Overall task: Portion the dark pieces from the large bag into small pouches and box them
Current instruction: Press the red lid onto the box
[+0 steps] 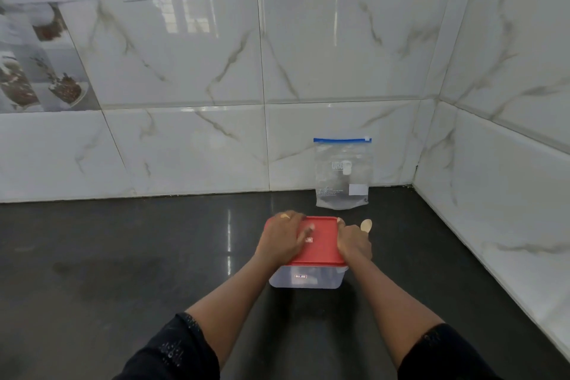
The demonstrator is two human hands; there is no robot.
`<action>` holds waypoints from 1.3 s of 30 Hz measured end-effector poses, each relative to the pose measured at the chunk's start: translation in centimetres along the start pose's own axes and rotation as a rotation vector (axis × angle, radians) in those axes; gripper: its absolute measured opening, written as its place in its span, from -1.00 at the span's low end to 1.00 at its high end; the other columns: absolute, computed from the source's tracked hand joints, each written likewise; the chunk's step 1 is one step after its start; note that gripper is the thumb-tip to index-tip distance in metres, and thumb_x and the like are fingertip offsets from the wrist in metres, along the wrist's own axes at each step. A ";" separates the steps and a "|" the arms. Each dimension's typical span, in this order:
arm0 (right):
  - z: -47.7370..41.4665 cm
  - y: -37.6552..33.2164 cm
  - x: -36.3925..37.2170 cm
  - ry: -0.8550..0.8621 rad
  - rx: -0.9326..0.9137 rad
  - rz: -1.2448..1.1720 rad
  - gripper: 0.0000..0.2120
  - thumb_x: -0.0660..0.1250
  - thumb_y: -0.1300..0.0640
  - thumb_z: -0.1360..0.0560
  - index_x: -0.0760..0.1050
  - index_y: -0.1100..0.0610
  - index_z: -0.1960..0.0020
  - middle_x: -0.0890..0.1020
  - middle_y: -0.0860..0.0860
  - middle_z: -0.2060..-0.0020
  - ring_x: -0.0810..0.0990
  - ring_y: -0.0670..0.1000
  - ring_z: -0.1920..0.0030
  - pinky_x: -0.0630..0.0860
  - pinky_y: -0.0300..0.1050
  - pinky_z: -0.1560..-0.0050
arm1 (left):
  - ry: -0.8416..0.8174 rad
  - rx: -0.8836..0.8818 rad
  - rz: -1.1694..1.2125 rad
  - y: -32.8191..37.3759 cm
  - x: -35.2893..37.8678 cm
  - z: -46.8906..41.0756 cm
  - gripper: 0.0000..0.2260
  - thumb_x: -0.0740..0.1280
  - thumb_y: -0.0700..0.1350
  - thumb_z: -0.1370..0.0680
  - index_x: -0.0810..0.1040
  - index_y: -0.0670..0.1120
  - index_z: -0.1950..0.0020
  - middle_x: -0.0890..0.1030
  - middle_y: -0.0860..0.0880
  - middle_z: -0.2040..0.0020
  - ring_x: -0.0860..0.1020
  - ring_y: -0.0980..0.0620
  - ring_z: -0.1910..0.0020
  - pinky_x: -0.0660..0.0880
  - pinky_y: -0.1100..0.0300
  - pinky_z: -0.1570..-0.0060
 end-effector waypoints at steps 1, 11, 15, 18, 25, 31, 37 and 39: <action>0.1 -0.3 0.1 -0.006 -0.006 0.002 -0.42 -0.07 -0.17 -0.62 0.47 0.24 -0.26 0.50 0.19 -0.21 0.51 0.20 -0.19 0.42 0.05 -0.19 | -0.128 0.085 -0.030 0.8 0.2 0.1 -0.48 0.07 0.25 -0.57 0.35 -0.05 -0.38 0.46 -0.09 -0.32 0.42 -0.07 -0.27 0.35 0.06 -0.23; -0.7 -0.8 0.5 -0.027 0.081 -0.159 -0.58 0.06 -0.06 -0.61 0.52 0.23 -0.13 0.56 0.21 -0.15 0.57 0.21 -0.11 0.49 -0.04 -0.05 | -0.318 -0.021 -0.406 -0.9 1.7 0.4 -0.22 0.22 0.33 -0.45 -0.03 0.05 -0.53 0.08 -0.08 -0.54 0.09 -0.23 -0.49 0.13 -0.30 -0.35; -0.8 2.1 -0.1 0.121 0.172 0.061 -0.68 0.14 0.12 -0.60 0.40 0.22 -0.30 0.43 0.18 -0.24 0.48 0.20 -0.18 0.46 0.05 -0.12 | -0.318 -0.171 -0.384 -1.9 1.5 -0.1 -0.26 0.20 0.28 -0.50 -0.08 0.07 -0.54 0.02 -0.09 -0.55 0.02 -0.28 -0.49 0.08 -0.33 -0.37; -1.3 3.7 0.2 0.077 0.205 0.090 -0.61 0.24 0.06 -0.57 0.36 0.24 -0.32 0.39 0.19 -0.27 0.45 0.21 -0.22 0.44 0.06 -0.17 | -0.308 -0.254 -0.346 -2.2 1.6 -0.6 -0.28 0.19 0.26 -0.52 -0.10 0.08 -0.54 0.00 -0.09 -0.55 -0.02 -0.28 -0.50 0.04 -0.34 -0.38; -2.9 4.3 0.4 0.082 0.152 0.135 -0.66 0.26 0.08 -0.56 0.45 0.24 -0.26 0.50 0.19 -0.18 0.53 0.21 -0.16 0.51 0.06 -0.08 | -0.261 -0.431 -0.294 -3.3 1.8 -2.0 -0.34 0.18 0.25 -0.53 -0.11 0.22 -0.51 -0.05 0.05 -0.56 -0.10 -0.23 -0.51 -0.17 -0.56 -0.18; -4.1 3.4 0.3 0.121 0.140 0.076 -0.77 0.16 0.23 -0.58 0.49 0.23 -0.18 0.58 0.16 -0.10 0.57 0.17 -0.11 0.52 0.03 -0.03 | -0.256 -0.531 -0.196 -4.3 1.9 -4.1 -0.34 0.22 0.21 -0.53 -0.10 0.26 -0.50 -0.07 0.07 -0.56 -0.14 -0.23 -0.51 -0.19 -0.59 -0.13; -4.3 -0.1 2.1 0.070 0.070 -0.055 -0.82 0.28 0.14 -0.54 0.54 0.20 -0.08 0.61 0.12 0.00 0.61 0.12 -0.01 0.53 -0.05 0.09 | -0.276 -0.552 -0.186 -6.4 1.5 -7.0 -0.32 0.23 0.24 -0.51 -0.11 0.26 -0.50 -0.10 0.10 -0.55 -0.14 -0.22 -0.51 -0.15 -0.58 -0.17; -4.6 -1.8 3.3 0.015 0.043 -0.061 -0.83 0.30 0.13 -0.53 0.53 0.19 -0.07 0.60 0.12 -0.03 0.60 0.11 -0.03 0.53 -0.05 0.08 | -0.281 -0.547 -0.180 -7.1 1.6 -8.1 -0.31 0.24 0.24 -0.50 -0.11 0.26 -0.49 -0.10 0.10 -0.55 -0.14 -0.22 -0.51 -0.14 -0.57 -0.18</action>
Point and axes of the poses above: each hand's wrist, its own z-axis away from the middle knuckle, its own x-axis out of the palm, y = z × x, the point moved 2 cm from there along -z, towards the middle knuckle
